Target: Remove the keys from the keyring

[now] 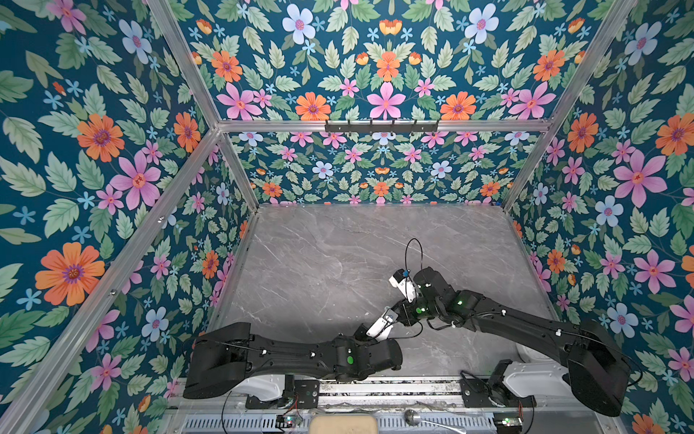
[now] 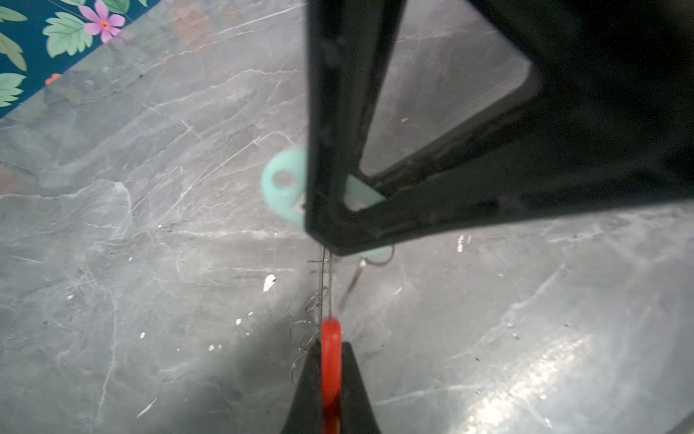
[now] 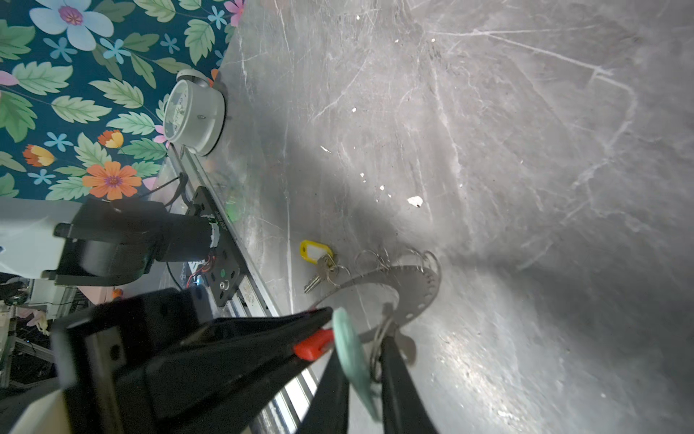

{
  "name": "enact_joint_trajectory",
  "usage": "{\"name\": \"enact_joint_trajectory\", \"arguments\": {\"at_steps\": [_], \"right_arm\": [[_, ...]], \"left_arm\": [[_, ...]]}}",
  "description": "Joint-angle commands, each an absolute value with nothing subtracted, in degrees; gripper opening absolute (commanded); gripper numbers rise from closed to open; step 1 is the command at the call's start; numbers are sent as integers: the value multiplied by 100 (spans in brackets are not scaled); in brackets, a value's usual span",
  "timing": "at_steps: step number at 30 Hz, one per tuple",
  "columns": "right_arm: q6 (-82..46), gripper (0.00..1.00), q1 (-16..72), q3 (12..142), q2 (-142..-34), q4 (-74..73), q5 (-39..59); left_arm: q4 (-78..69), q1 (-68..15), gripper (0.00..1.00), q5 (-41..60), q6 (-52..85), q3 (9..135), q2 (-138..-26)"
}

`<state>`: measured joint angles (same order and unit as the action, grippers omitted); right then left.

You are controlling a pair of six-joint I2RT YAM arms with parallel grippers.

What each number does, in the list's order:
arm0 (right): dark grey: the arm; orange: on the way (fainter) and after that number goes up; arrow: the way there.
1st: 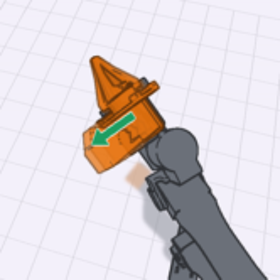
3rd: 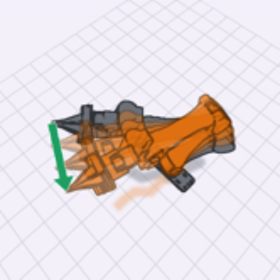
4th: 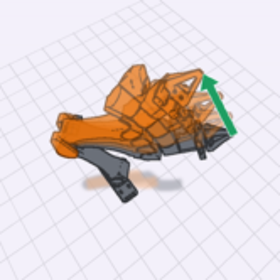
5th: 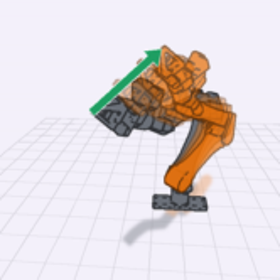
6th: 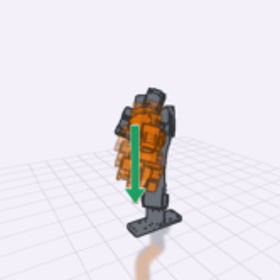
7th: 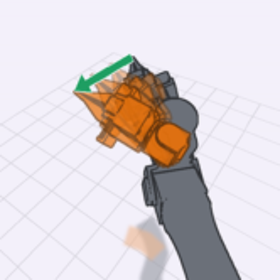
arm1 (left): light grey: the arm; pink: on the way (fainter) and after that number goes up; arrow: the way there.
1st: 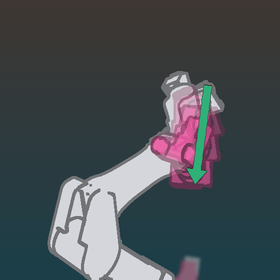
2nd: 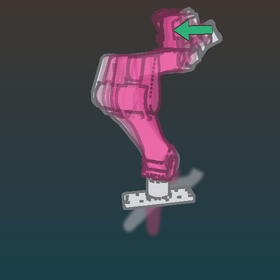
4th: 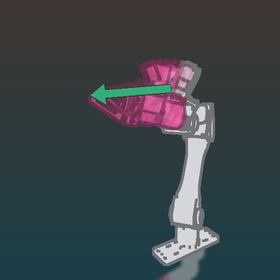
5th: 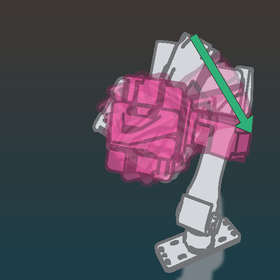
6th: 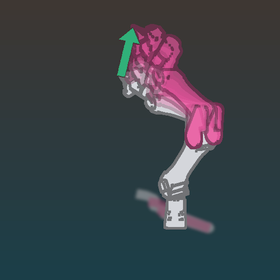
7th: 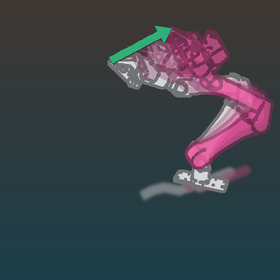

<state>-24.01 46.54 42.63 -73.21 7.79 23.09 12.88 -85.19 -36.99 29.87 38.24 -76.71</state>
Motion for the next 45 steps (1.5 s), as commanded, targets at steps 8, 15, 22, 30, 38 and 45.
{"name": "enact_joint_trajectory", "arguments": {"at_steps": [8, 15, 22, 30, 38, 45], "right_arm": [[-2558, 63, 4649, 3901, -5815, 660, 954], [-2681, 67, 4649, 3329, -4512, 534, -369], [-2496, 67, 4648, 2952, -3702, 376, -435], [-2331, 67, 4649, 2716, -3431, -1, 287], [-2289, 67, 4645, 2707, -3621, -10, 677], [-2185, 68, 4656, 2665, -3566, -193, 891]], "left_arm": [[1670, -8489, 0, -3460, 2743, 4360, -7582], [1899, -8269, 0, -3194, 2460, 4760, -7281], [1586, -8072, 0, -3823, 1815, 4833, -6850], [397, -8098, 0, -5595, -115, 4898, -7087], [-855, -8169, 0, -6192, -1636, 4711, -7169], [-773, -8201, 0, -6169, -1757, 4698, -7049]]}}
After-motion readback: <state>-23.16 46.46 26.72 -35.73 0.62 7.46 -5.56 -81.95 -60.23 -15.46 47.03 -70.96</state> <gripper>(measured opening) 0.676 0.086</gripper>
